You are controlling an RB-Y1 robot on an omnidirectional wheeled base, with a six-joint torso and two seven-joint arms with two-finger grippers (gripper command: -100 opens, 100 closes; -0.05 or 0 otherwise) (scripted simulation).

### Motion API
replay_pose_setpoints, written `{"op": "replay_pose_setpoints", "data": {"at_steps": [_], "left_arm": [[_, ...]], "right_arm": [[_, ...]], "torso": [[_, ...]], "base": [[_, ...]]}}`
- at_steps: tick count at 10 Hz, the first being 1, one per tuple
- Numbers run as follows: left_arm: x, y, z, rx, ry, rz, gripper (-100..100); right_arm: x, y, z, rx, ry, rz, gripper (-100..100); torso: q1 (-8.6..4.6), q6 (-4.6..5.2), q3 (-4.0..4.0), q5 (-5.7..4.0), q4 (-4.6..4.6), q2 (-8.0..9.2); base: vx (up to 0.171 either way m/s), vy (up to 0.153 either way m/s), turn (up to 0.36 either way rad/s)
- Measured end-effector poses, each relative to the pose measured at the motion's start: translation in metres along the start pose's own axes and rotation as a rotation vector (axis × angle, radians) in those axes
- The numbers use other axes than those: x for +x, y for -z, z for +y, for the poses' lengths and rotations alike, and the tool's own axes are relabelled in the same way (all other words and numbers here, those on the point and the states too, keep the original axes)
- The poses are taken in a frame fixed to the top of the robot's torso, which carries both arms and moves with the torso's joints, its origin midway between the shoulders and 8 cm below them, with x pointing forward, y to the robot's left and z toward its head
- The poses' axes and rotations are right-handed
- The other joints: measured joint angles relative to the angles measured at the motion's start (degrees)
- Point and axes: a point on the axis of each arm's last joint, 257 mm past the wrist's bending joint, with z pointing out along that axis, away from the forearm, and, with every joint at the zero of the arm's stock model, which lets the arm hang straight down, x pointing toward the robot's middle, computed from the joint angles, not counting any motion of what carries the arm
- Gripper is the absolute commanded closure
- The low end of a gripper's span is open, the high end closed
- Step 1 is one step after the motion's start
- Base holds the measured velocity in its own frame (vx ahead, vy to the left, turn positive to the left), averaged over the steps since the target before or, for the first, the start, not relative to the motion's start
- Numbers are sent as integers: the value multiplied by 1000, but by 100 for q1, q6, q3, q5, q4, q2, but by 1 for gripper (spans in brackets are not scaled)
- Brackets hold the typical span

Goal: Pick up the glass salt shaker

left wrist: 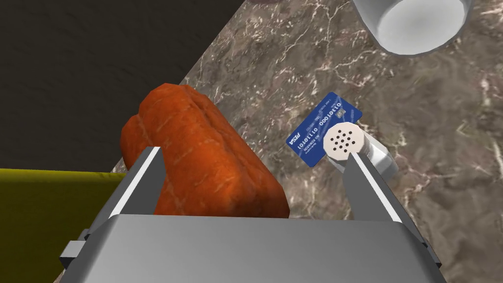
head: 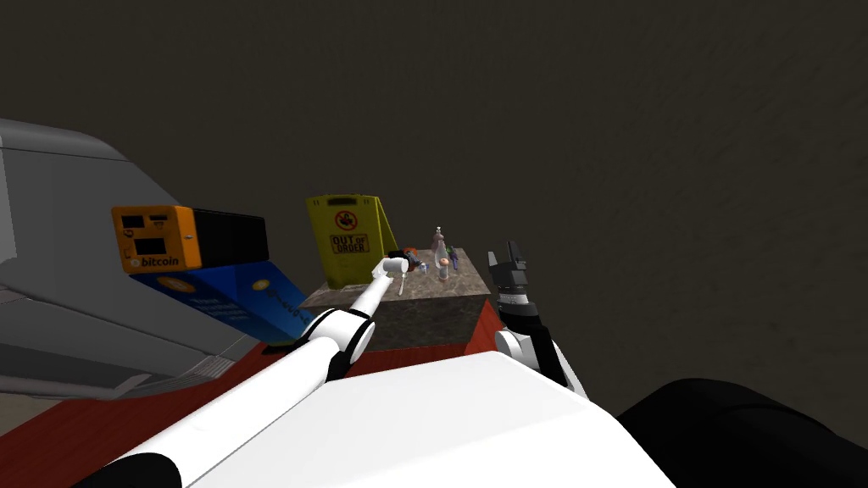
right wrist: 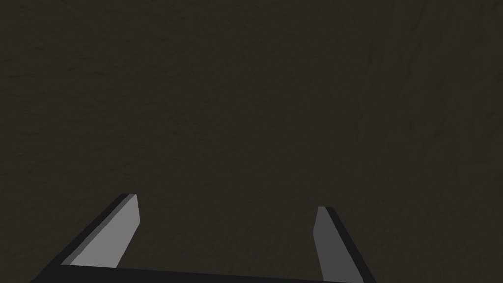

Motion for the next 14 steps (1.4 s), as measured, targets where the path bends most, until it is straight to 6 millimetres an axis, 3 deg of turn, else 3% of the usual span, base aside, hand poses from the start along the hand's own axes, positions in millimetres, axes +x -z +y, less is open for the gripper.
{"op": "replay_pose_setpoints", "data": {"at_steps": [5,9,14], "left_arm": [[-19,-12,25,-86,72,-94,-100],[-36,-16,63,-179,150,-195,-100],[-46,-18,96,-239,194,-251,-100]], "right_arm": [[0,0,0,0,0,0,0],[0,0,0,0,0,0,0],[0,0,0,0,0,0,0]], "torso": [[3,-2,-1,1,-1,-2],[16,-3,-9,4,-4,-15],[10,-4,-2,3,-1,-4]], "base": [[22,10,-45],[48,36,-56],[23,22,-14]]}}
